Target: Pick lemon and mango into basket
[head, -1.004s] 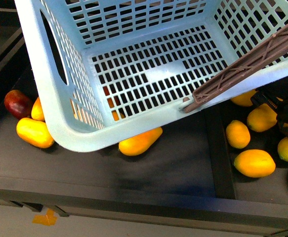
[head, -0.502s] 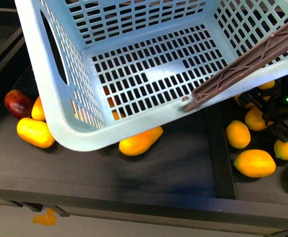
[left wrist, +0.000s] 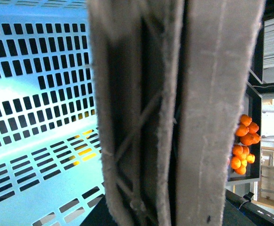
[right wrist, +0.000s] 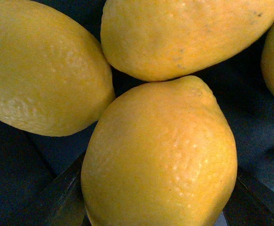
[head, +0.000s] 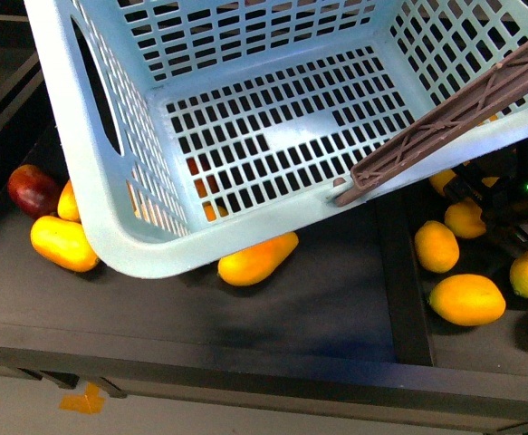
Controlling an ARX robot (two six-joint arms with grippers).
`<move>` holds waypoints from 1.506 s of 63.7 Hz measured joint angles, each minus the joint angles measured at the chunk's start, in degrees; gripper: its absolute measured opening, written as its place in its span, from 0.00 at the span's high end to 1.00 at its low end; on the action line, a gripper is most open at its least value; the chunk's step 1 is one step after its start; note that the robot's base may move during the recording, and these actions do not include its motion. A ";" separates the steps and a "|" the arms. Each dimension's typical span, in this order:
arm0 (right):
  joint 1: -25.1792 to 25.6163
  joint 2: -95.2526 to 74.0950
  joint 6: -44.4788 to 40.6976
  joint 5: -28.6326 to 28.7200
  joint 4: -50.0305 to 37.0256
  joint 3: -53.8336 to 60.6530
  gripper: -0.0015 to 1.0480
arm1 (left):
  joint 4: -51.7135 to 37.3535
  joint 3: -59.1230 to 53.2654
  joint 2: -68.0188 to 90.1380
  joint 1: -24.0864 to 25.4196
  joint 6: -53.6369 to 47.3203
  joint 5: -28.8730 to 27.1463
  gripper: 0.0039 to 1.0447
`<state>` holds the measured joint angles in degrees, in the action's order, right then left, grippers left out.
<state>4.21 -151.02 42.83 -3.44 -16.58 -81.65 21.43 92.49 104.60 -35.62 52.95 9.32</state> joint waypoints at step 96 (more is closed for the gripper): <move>-17.51 64.94 -21.62 0.46 -14.97 34.36 0.38 | 0.00 0.00 0.20 0.00 -0.02 -0.09 0.84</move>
<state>-13.30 -86.08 21.21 -2.98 -31.55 -47.29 21.43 92.49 104.79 -35.62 52.93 9.23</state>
